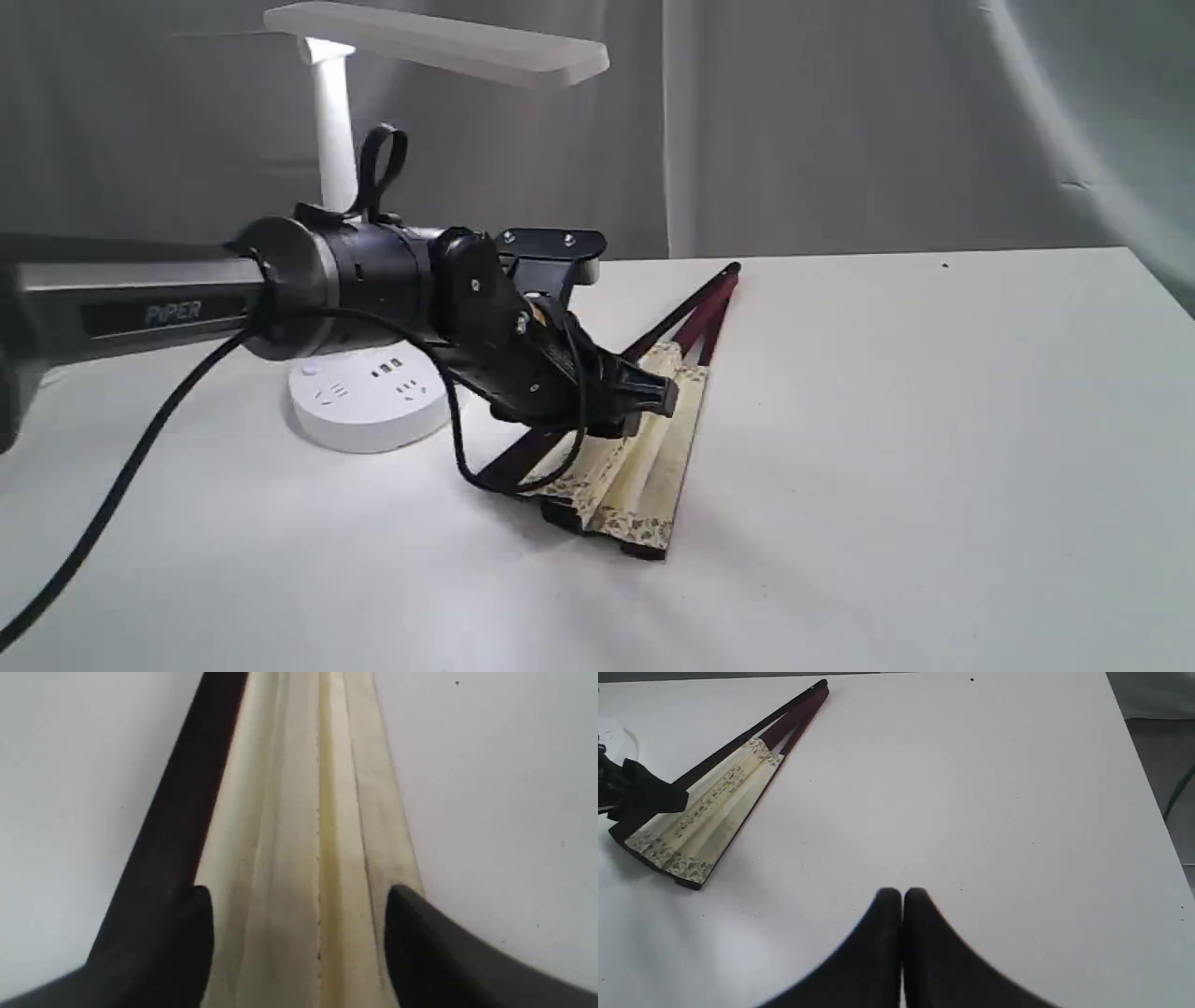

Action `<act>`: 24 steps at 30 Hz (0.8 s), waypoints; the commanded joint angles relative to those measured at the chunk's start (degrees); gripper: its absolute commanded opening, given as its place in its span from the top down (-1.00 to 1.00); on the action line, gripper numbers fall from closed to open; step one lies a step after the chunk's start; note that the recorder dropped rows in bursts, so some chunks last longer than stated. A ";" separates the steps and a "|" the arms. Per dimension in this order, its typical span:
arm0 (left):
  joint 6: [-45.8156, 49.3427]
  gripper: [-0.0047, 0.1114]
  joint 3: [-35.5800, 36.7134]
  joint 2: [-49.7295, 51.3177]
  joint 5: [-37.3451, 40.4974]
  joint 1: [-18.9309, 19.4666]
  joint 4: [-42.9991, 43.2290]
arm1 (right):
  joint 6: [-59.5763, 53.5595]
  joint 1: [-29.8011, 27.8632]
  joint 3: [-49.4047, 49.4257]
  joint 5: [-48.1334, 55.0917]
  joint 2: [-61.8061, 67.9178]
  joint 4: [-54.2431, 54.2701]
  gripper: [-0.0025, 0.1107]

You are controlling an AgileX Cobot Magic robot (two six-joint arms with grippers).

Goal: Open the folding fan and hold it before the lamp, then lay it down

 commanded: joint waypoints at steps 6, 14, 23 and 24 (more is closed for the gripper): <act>-0.35 -0.04 -0.32 3.06 -5.25 -0.25 -1.77 | -0.16 0.04 -0.32 -0.77 0.08 0.45 0.96; 0.00 -0.04 -0.32 5.65 -5.65 -0.25 0.34 | -0.05 0.04 -0.32 -1.09 0.08 0.56 0.96; 9.41 0.08 -0.32 7.88 0.18 -0.25 1.77 | -0.05 0.04 -0.32 -1.09 0.08 0.56 0.96; 10.78 0.15 -0.32 7.88 0.87 -0.25 1.77 | -0.05 0.04 -0.32 -1.09 0.08 0.56 0.96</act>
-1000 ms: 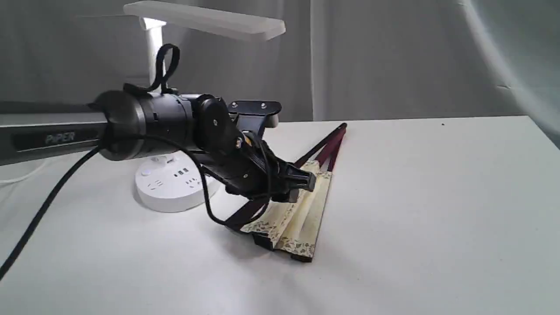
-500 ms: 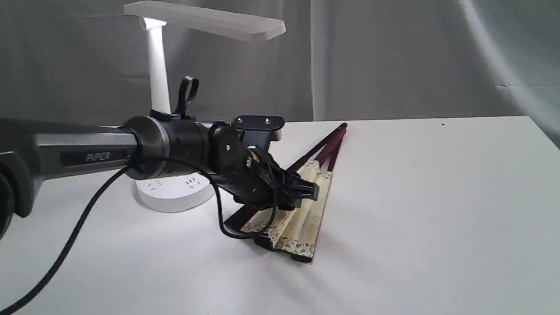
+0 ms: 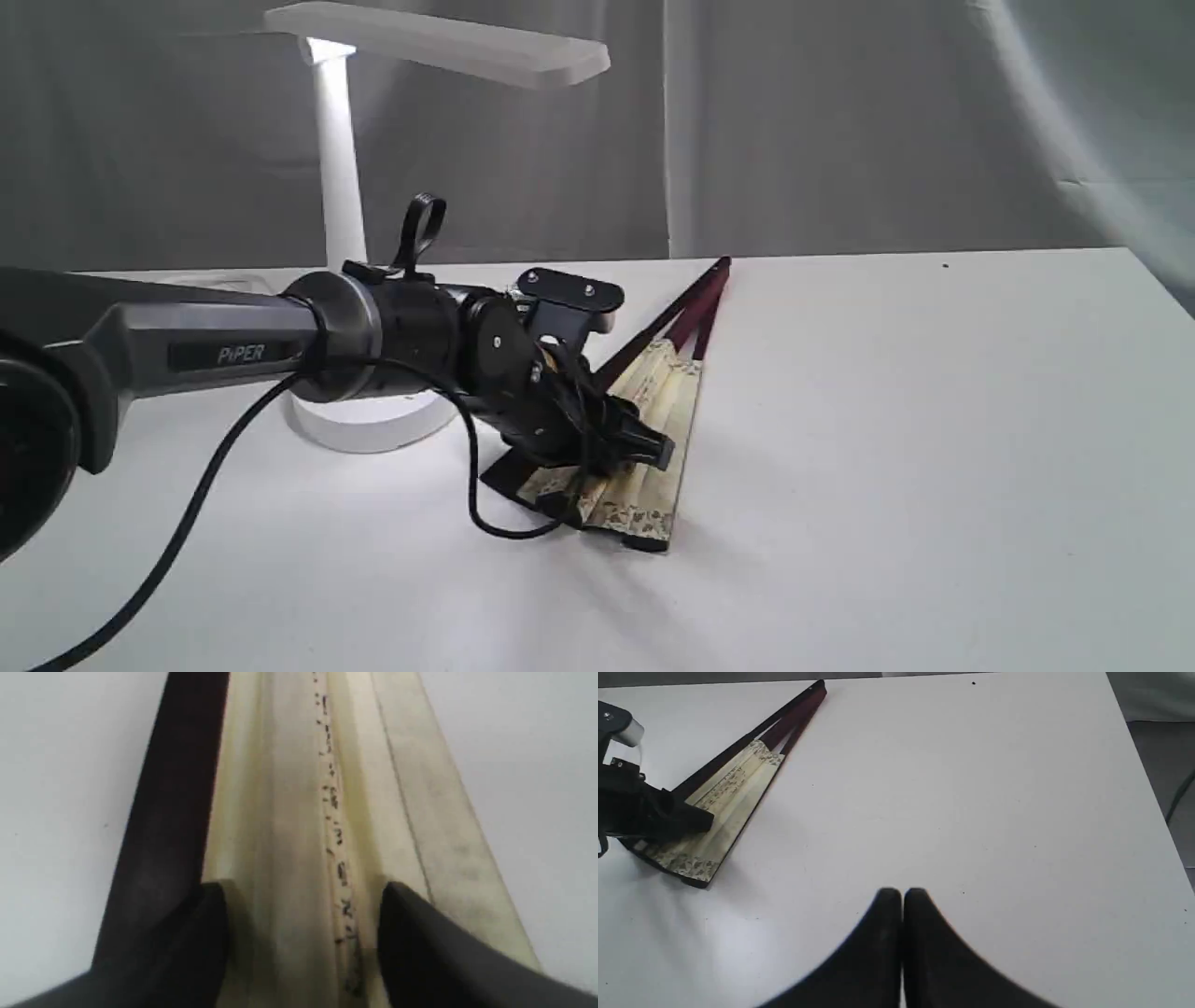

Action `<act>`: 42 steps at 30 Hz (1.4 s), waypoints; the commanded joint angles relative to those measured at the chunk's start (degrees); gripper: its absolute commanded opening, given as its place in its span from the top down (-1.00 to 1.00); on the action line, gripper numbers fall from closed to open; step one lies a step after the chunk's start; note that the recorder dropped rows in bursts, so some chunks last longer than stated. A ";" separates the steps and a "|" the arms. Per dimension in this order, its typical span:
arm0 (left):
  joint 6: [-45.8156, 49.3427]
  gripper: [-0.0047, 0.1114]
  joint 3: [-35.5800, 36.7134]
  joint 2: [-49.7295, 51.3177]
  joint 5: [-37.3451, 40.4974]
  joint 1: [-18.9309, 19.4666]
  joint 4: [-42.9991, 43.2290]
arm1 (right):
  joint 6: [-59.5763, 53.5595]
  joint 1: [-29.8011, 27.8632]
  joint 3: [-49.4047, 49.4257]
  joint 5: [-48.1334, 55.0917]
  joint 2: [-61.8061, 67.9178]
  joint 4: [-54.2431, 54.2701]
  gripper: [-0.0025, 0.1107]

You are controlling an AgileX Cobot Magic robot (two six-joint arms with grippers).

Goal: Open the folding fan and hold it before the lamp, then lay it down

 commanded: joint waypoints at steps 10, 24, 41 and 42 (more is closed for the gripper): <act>16.09 0.52 0.50 0.82 14.34 -0.25 0.08 | -0.05 0.04 -0.32 -1.14 0.08 0.24 0.96; 36.92 0.52 0.50 -2.58 27.80 -0.25 -0.37 | 0.07 0.04 -0.32 -1.17 0.08 0.24 0.96; 60.08 0.41 0.50 -4.38 33.48 -0.25 -0.37 | -0.04 0.04 -0.32 -1.23 0.08 0.33 0.96; 61.35 0.35 0.50 -4.61 32.32 -0.25 -0.37 | -0.04 0.04 -0.32 -1.23 0.08 0.33 0.96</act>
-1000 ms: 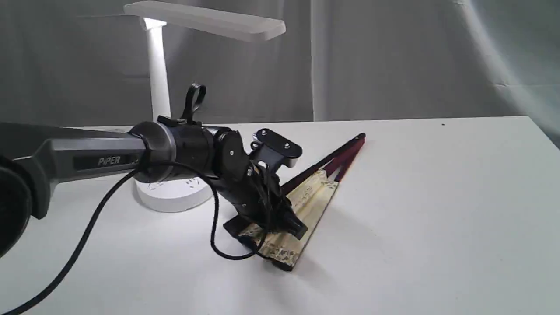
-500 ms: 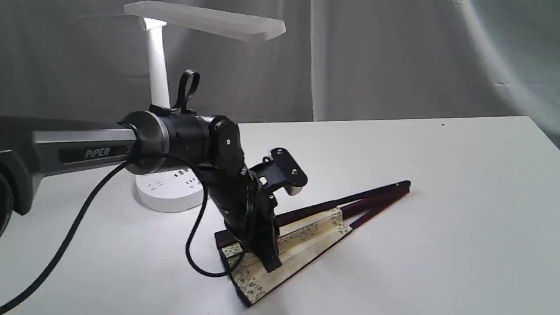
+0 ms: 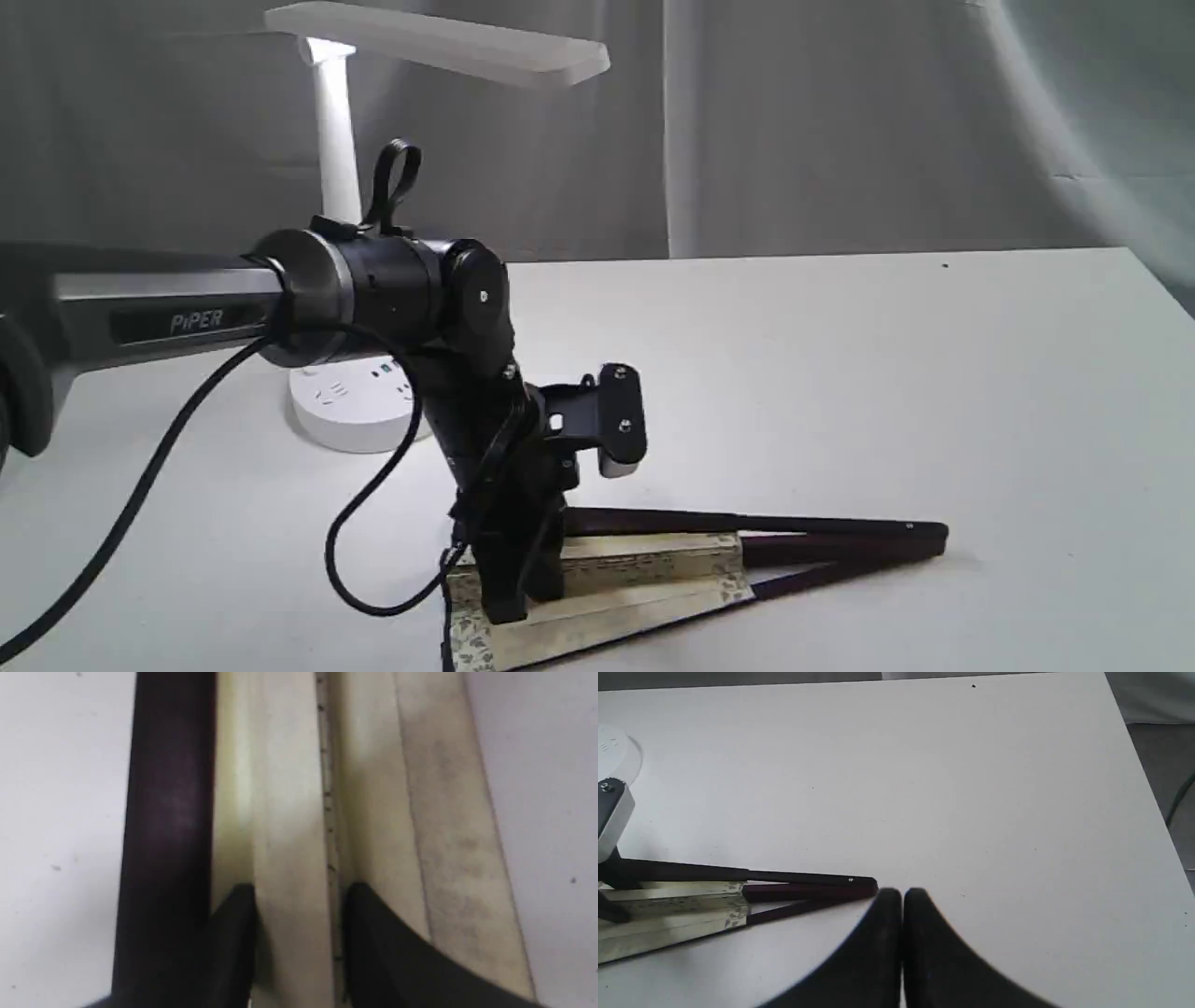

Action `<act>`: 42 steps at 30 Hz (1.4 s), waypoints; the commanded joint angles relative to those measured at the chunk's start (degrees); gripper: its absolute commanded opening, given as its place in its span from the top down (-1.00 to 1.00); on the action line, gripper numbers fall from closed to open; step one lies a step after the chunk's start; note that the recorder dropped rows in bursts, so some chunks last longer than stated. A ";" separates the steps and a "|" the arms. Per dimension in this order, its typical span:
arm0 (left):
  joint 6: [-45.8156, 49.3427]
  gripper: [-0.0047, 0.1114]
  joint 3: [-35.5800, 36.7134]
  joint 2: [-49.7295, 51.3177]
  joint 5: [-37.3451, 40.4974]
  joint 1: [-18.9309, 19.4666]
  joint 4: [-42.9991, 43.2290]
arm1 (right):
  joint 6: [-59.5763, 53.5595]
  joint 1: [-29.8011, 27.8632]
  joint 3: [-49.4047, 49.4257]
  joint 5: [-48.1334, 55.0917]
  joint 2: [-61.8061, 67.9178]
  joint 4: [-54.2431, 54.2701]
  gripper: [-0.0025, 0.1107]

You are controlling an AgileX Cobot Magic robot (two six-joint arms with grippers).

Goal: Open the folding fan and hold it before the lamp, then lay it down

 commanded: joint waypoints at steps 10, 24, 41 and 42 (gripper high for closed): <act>15.09 0.12 0.91 -0.60 -8.00 -0.25 1.69 | -0.05 0.04 -0.32 -1.03 0.08 0.33 0.96; 26.76 0.12 0.91 -0.60 -24.45 -0.25 1.68 | 0.25 0.04 -0.32 -1.35 0.08 0.33 0.96; 9.00 0.12 0.91 -7.34 -16.78 -0.25 -3.00 | 0.11 0.04 -0.32 -2.15 0.08 0.72 0.96; 5.07 0.12 0.91 -8.35 -15.91 -0.25 -3.00 | 0.11 0.04 -0.32 -2.15 0.22 0.71 0.96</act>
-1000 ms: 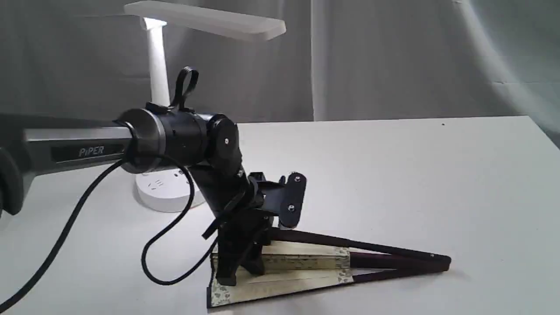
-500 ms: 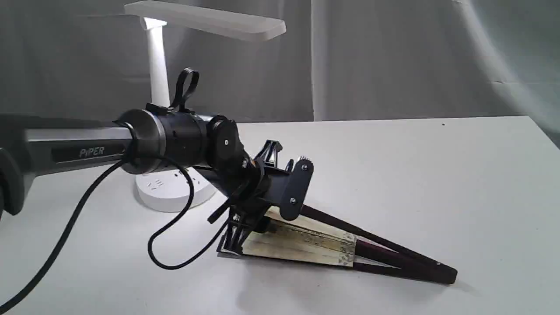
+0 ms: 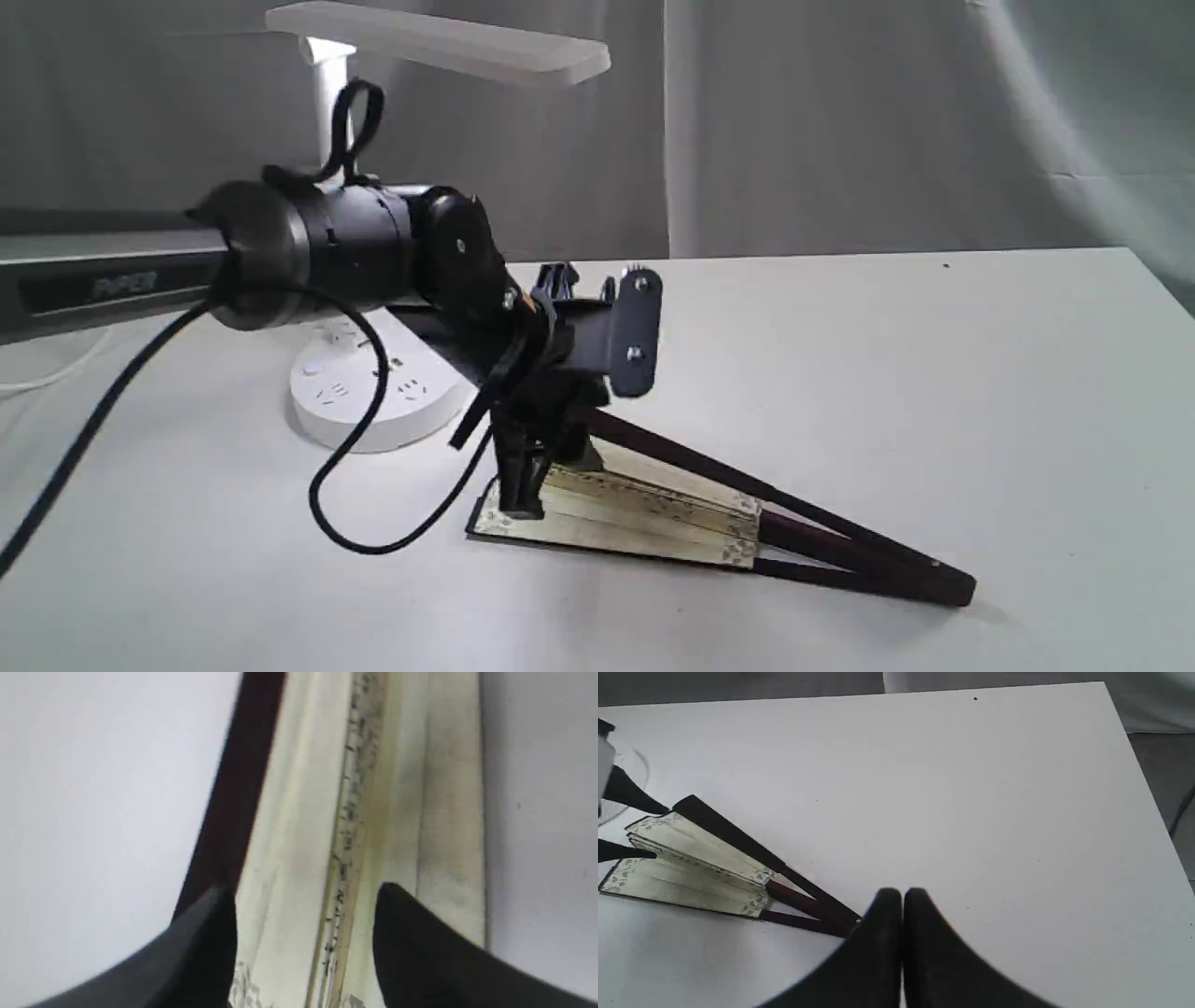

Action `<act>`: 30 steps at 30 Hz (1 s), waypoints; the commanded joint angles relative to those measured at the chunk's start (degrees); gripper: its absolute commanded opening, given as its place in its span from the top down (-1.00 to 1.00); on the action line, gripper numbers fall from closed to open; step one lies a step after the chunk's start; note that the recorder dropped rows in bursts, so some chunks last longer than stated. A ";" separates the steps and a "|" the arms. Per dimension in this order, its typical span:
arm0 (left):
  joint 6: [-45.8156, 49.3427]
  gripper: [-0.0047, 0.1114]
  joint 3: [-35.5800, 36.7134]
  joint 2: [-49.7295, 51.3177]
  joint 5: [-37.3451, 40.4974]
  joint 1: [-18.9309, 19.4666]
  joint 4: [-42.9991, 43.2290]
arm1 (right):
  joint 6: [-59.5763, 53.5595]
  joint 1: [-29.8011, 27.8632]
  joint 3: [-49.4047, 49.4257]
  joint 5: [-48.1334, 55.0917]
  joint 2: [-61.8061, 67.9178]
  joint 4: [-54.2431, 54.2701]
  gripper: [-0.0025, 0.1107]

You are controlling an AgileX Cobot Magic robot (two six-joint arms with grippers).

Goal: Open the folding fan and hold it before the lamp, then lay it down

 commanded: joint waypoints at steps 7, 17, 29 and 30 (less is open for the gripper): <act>-37.23 0.13 0.06 -7.29 11.23 -0.25 -1.38 | 0.15 0.04 2.16 -1.75 4.20 1.57 0.96; -55.56 0.40 0.06 -8.44 27.19 -0.02 -1.13 | -0.77 0.04 1.28 2.10 16.58 5.96 0.96; -70.05 0.61 0.06 -8.56 33.08 -0.02 6.46 | -19.14 0.04 -8.80 7.51 35.13 23.76 0.73; -70.05 0.61 0.06 -8.56 33.08 -0.02 6.46 | -19.85 0.04 -9.36 7.64 36.49 24.35 0.65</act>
